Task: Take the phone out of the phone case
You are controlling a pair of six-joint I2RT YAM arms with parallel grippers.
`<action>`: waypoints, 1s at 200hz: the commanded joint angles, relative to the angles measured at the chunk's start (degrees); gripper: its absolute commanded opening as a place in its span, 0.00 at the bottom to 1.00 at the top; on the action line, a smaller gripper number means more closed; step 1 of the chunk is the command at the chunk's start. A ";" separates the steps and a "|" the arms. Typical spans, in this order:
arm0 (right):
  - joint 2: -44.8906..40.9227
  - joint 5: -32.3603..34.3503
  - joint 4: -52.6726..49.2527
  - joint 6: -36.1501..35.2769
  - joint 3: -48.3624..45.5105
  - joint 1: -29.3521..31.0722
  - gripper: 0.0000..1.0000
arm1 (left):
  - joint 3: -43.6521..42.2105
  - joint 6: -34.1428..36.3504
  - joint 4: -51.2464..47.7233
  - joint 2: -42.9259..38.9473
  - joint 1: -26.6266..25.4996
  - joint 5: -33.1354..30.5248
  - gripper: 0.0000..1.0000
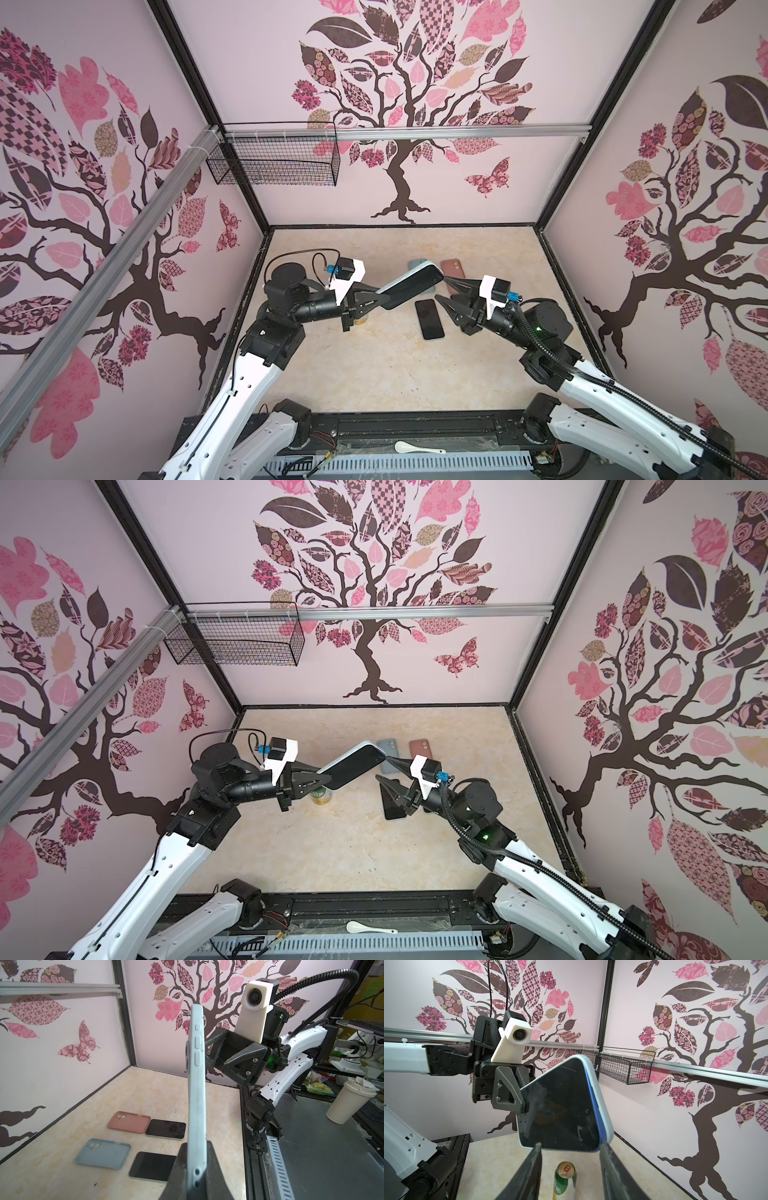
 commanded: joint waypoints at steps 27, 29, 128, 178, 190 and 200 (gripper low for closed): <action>0.11 -1.15 2.50 0.95 1.57 0.18 0.48 | 1.54 1.36 0.06 0.77 -0.78 3.79 0.00; 0.20 -1.17 2.49 0.96 1.58 0.11 0.48 | 1.62 1.48 -0.10 0.77 -0.81 3.91 0.00; 0.88 -4.66 3.42 1.93 2.03 0.09 0.47 | 3.22 4.68 -4.52 2.80 -2.00 7.64 0.00; 3.41 -18.68 5.50 3.69 3.39 0.20 0.47 | 3.77 4.54 -4.75 3.93 -2.34 8.10 0.00; 3.91 -18.29 5.27 3.79 3.93 0.19 0.47 | 4.04 5.05 -5.40 4.33 -2.78 8.84 0.00; 3.95 -17.53 4.87 3.41 4.35 0.17 0.47 | 4.19 5.51 -6.12 4.54 -2.96 9.22 0.00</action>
